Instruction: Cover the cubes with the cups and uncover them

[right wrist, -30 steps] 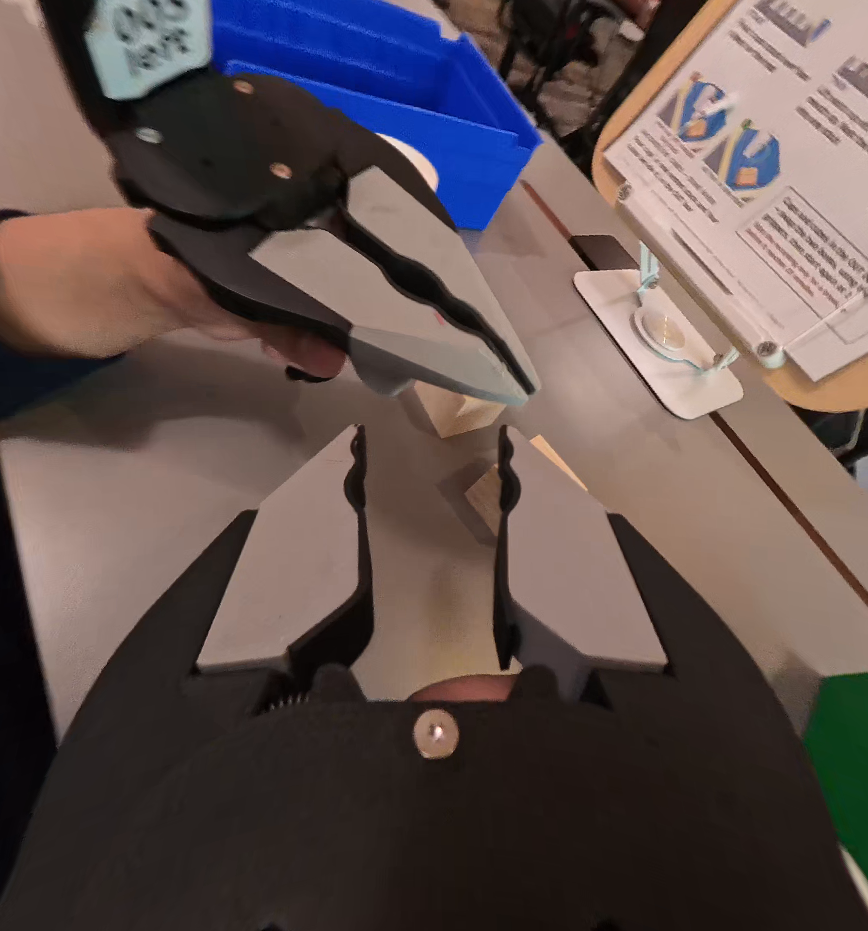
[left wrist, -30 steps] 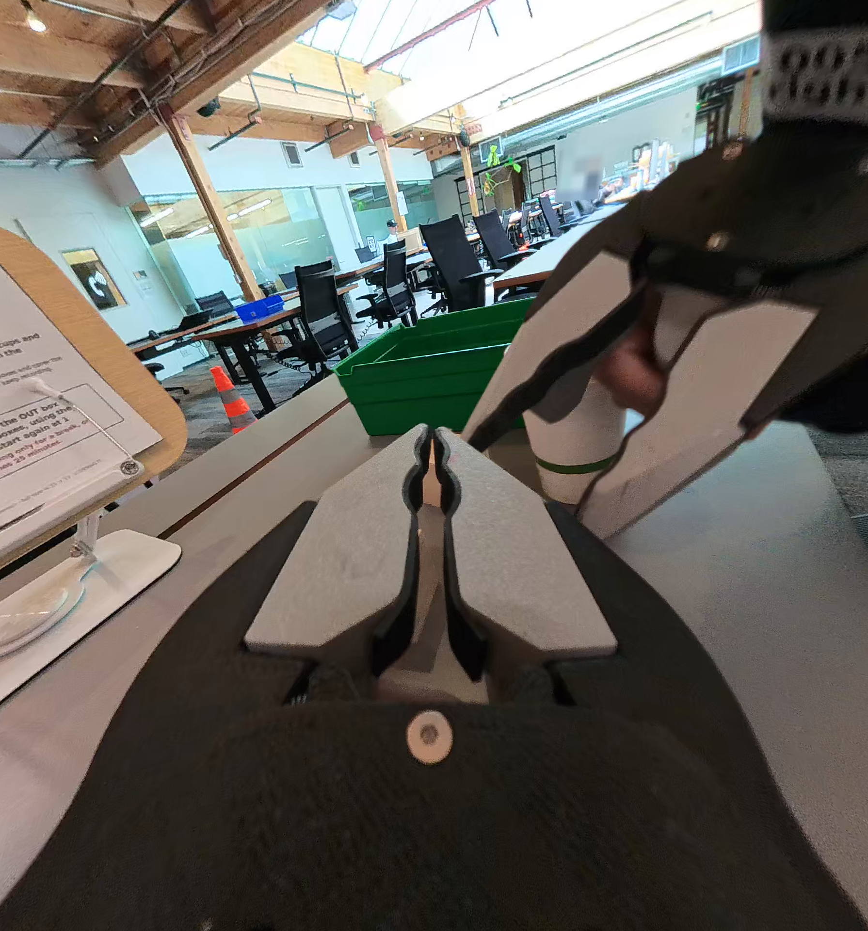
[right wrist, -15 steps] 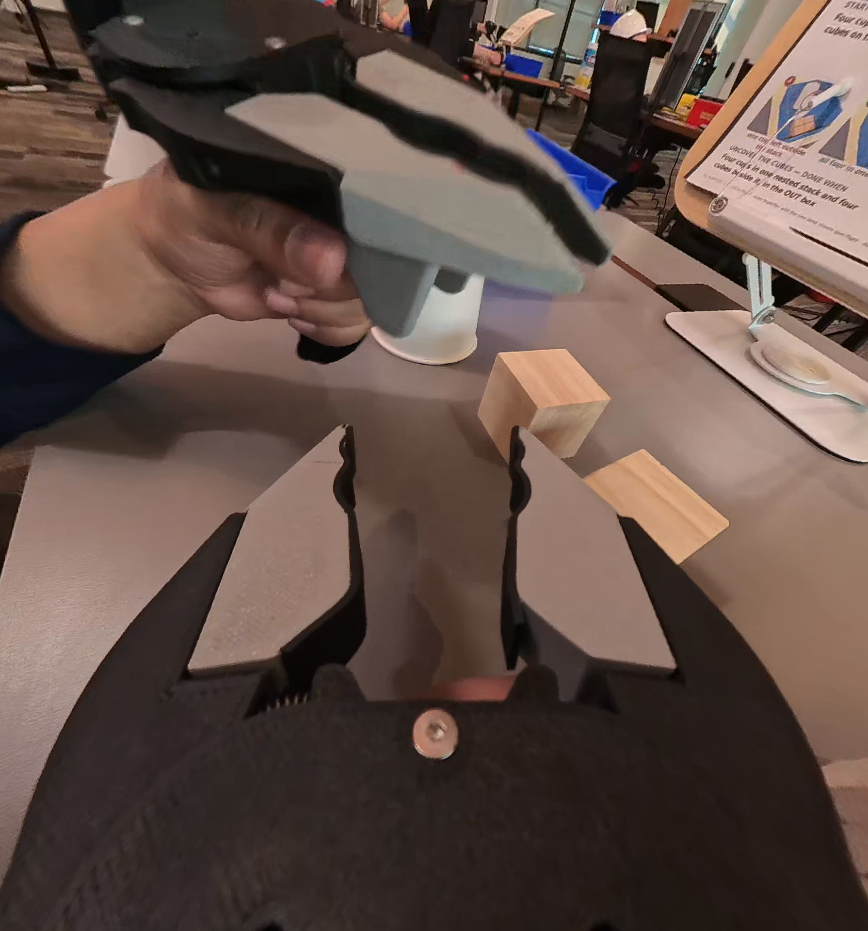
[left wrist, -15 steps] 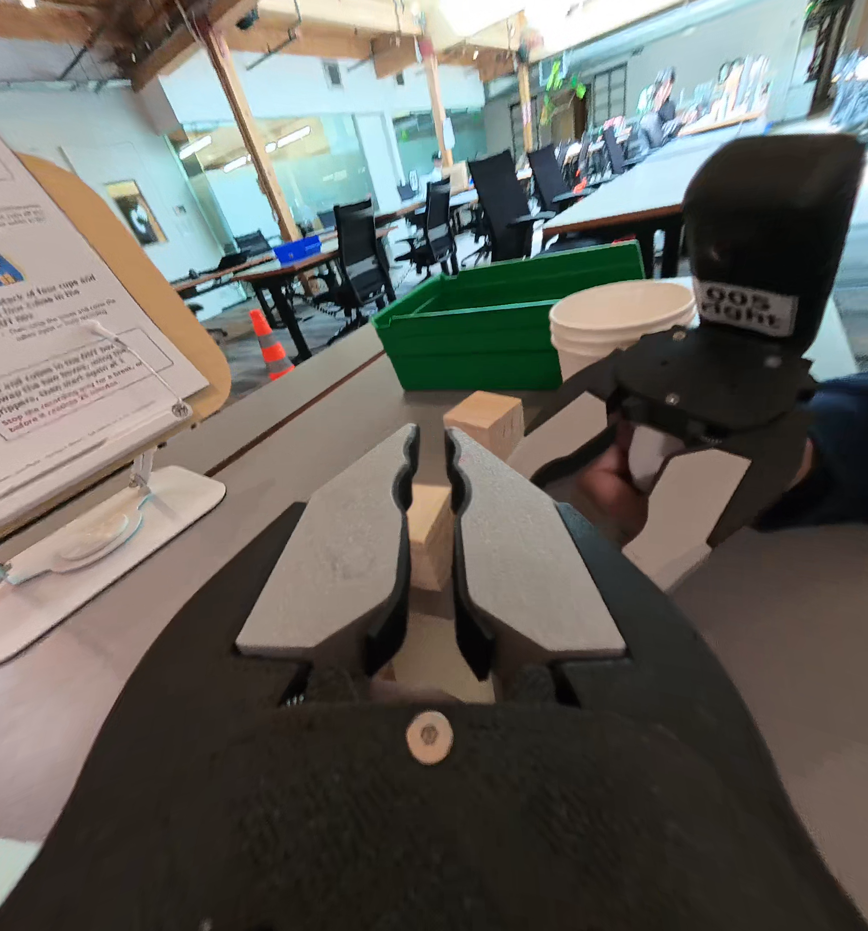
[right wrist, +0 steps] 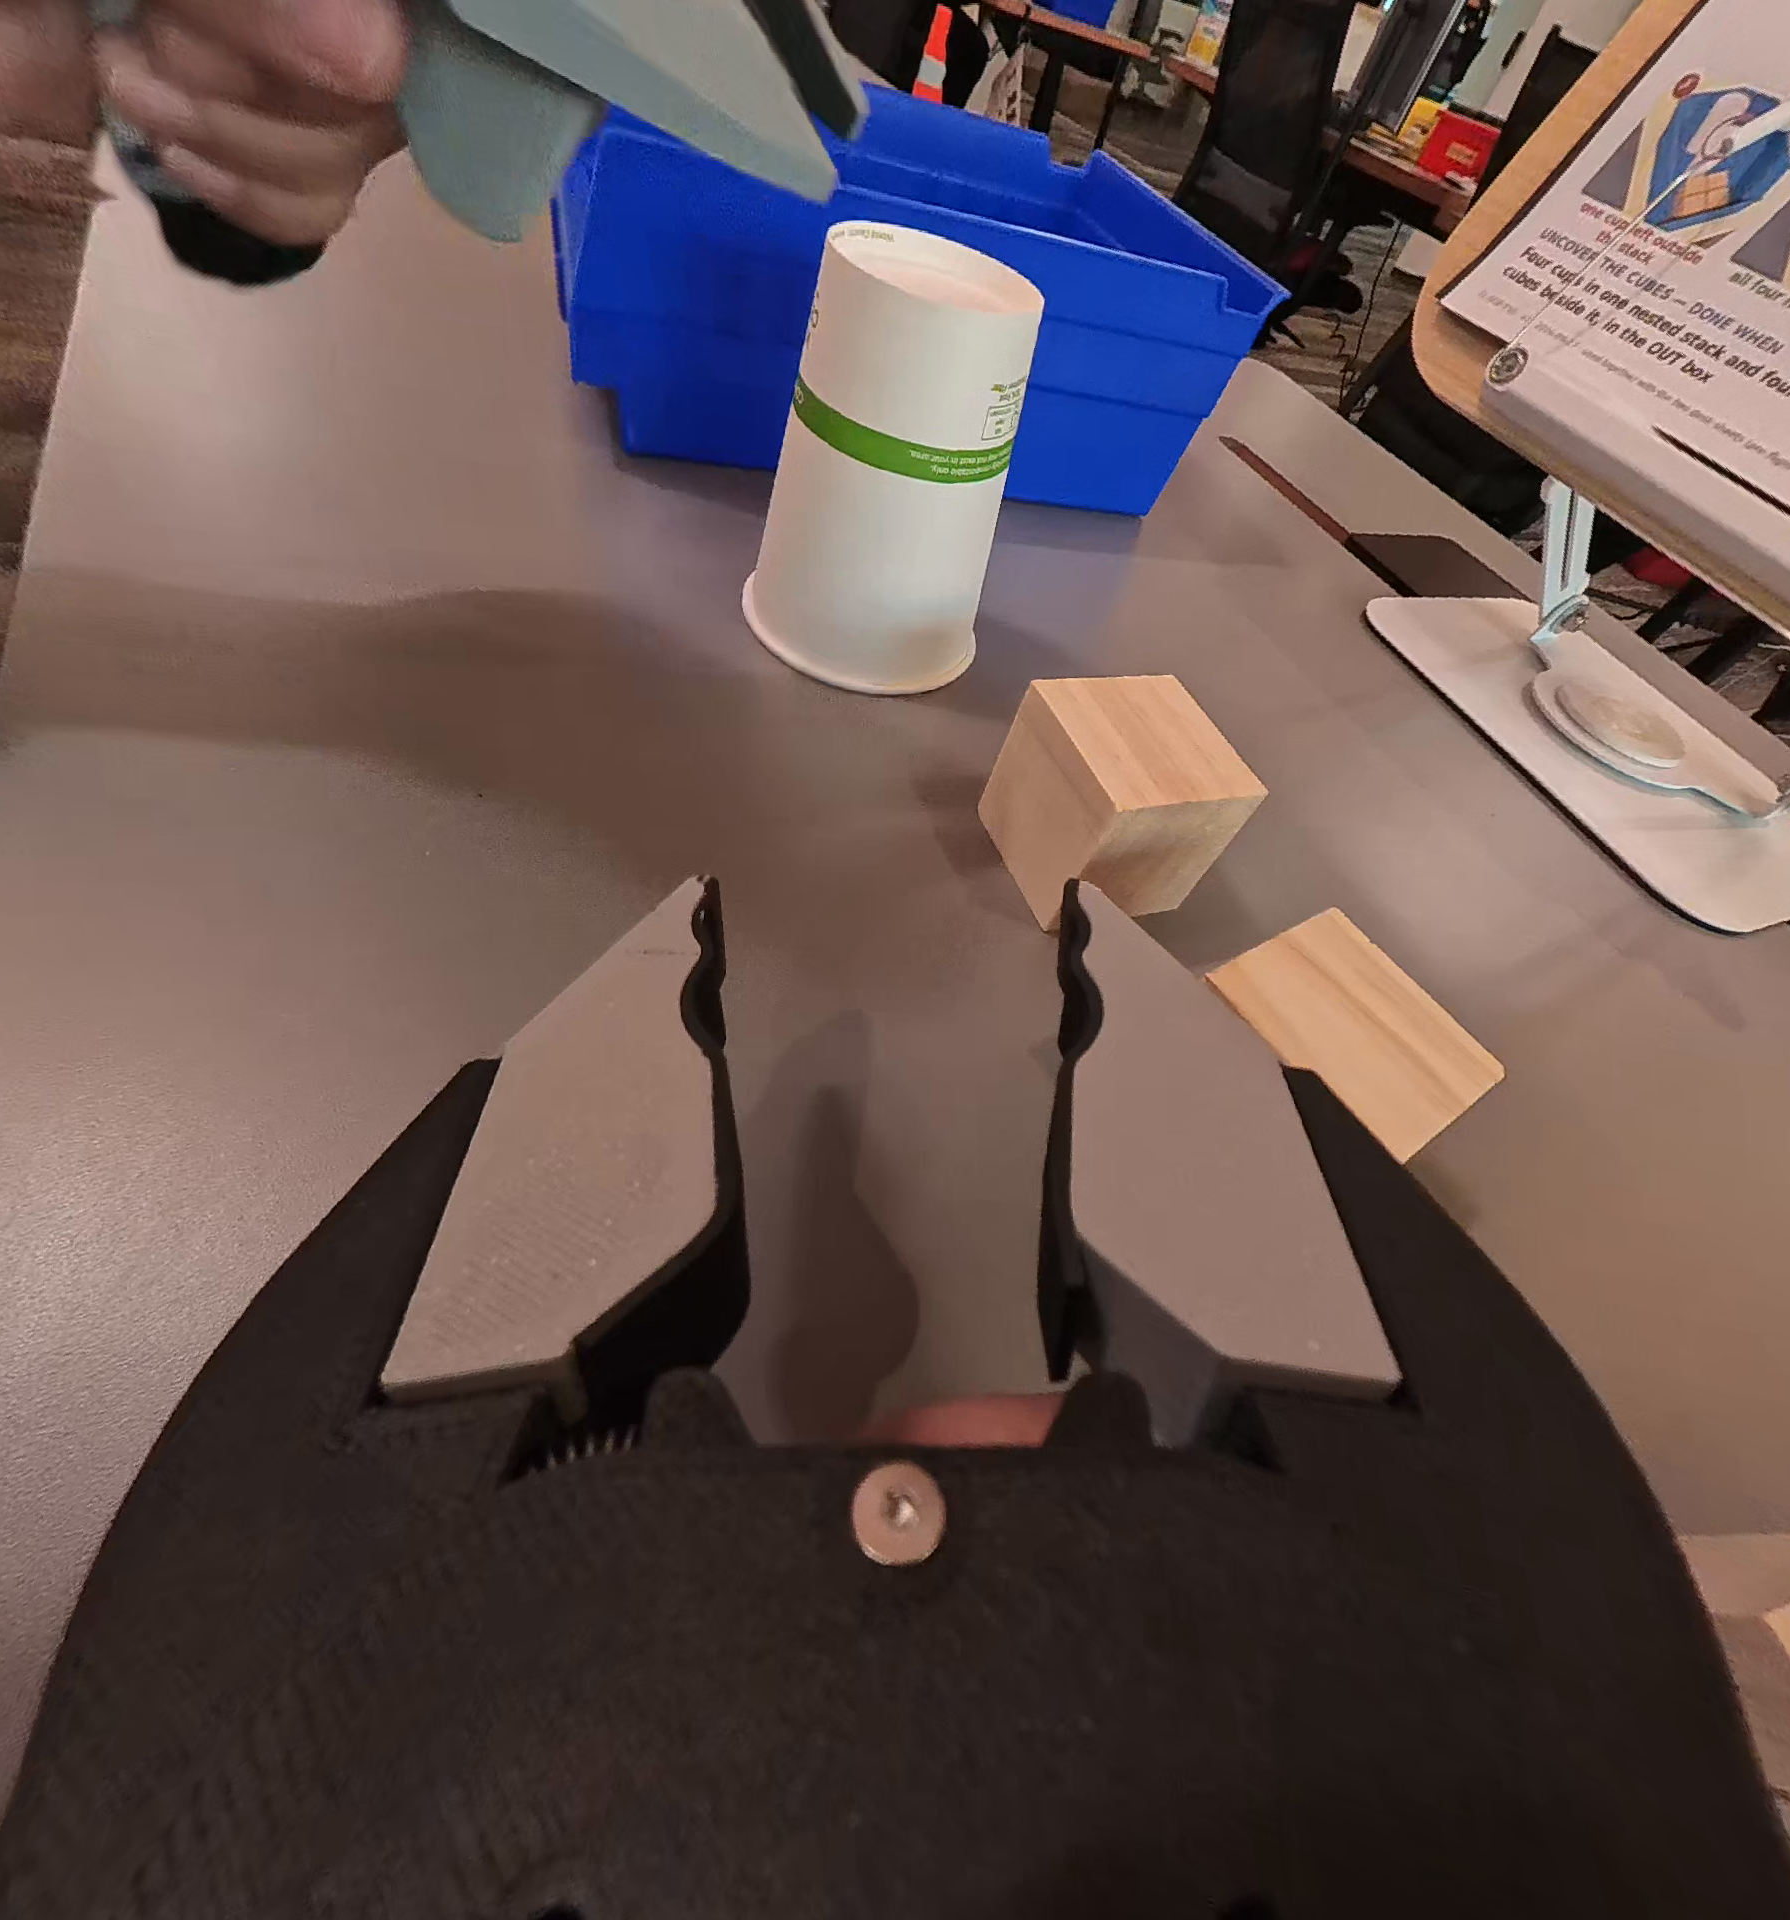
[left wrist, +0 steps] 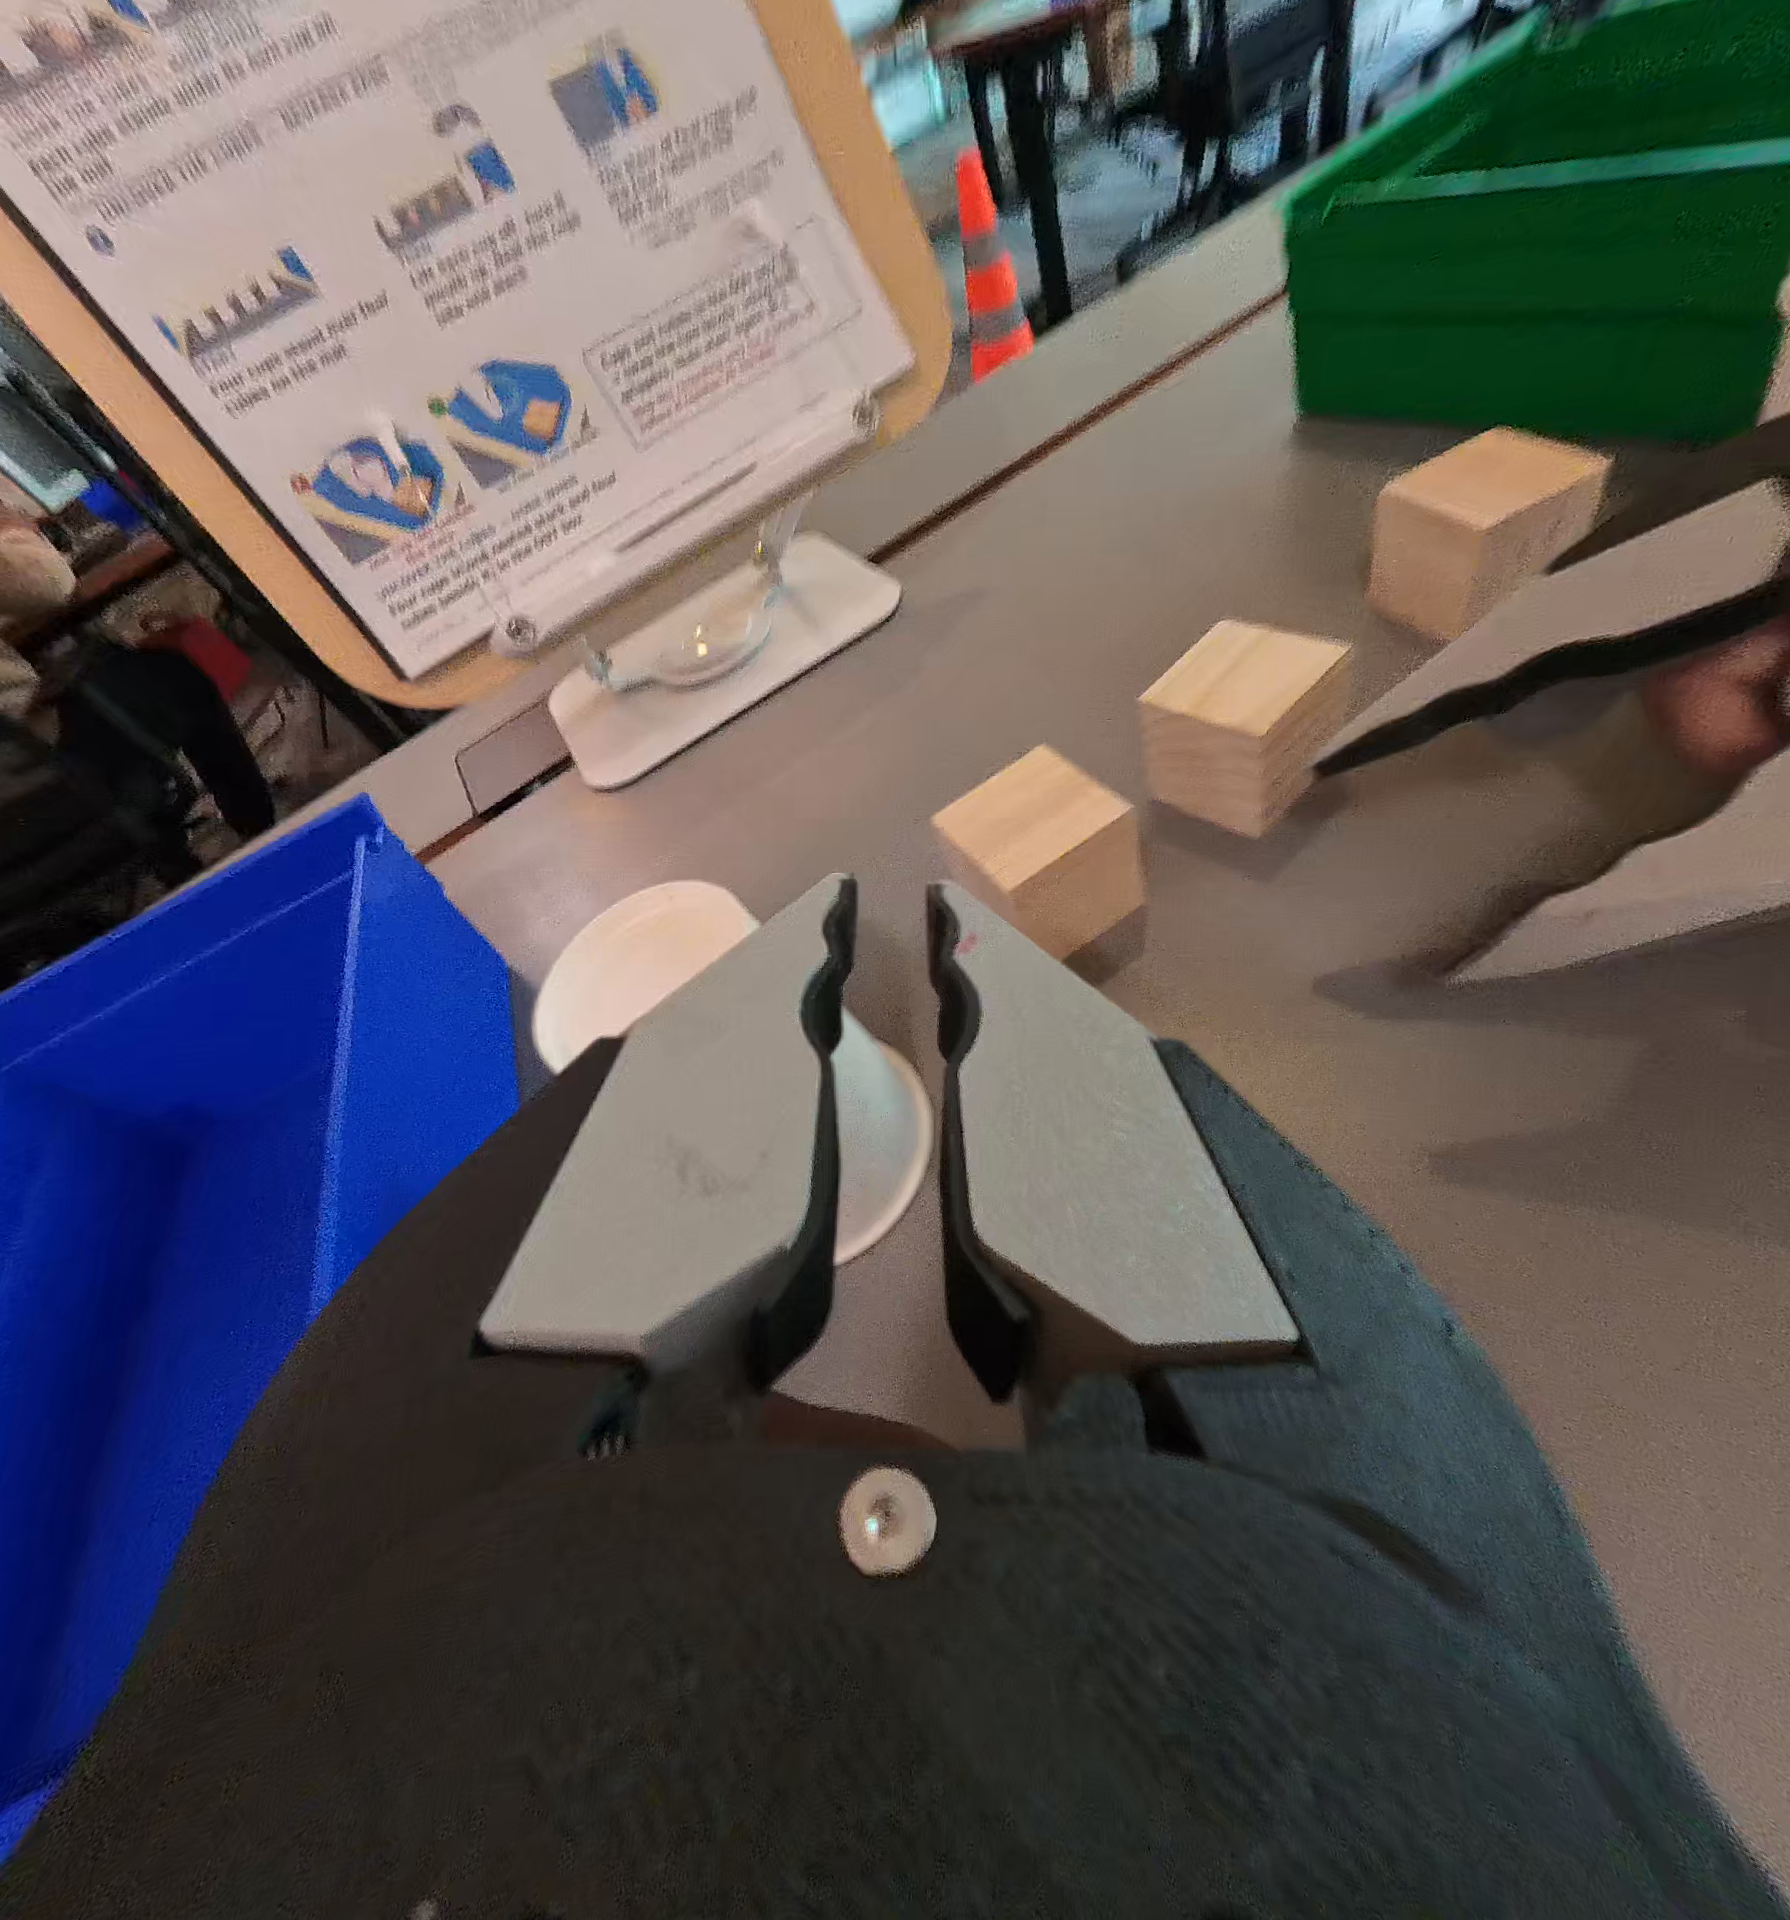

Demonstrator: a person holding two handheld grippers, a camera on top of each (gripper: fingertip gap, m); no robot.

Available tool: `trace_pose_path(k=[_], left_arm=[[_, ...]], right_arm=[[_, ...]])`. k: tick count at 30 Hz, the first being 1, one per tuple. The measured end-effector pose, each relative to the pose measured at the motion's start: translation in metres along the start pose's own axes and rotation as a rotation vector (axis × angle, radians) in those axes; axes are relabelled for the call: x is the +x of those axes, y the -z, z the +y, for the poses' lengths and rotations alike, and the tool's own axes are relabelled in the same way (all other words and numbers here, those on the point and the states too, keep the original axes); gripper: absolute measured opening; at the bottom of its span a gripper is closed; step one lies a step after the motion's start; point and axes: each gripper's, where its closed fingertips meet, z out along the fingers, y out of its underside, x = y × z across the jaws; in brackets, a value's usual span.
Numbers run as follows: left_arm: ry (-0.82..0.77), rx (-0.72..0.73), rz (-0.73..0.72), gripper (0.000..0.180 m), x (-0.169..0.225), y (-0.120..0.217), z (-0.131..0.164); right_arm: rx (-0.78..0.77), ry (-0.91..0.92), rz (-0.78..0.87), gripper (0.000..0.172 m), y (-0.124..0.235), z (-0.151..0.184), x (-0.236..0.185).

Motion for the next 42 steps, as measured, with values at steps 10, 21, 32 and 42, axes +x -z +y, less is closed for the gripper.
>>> trace_pose_path(k=[10, 21, 32, 42], left_arm=[[-0.073, -0.369, -0.031, 0.014, -0.047, -0.046, 0.046], [-0.050, 0.022, 0.086, 0.000, -0.009, 0.009, -0.069], [0.203, 0.441, 0.627, 0.000, 0.097, 0.079, -0.119], [0.218, 0.318, 0.450, 0.048, 0.060, 0.044, -0.064]], right_arm=[[0.001, -0.015, 0.009, 0.059, 0.002, 0.000, 0.003], [0.059, -0.051, -0.081, 0.057, 0.006, -0.010, -0.013], [0.493, -0.336, -0.382, 0.045, 0.057, -0.081, -0.026], [0.582, -0.155, -0.332, 0.000, 0.084, -0.097, -0.029]])
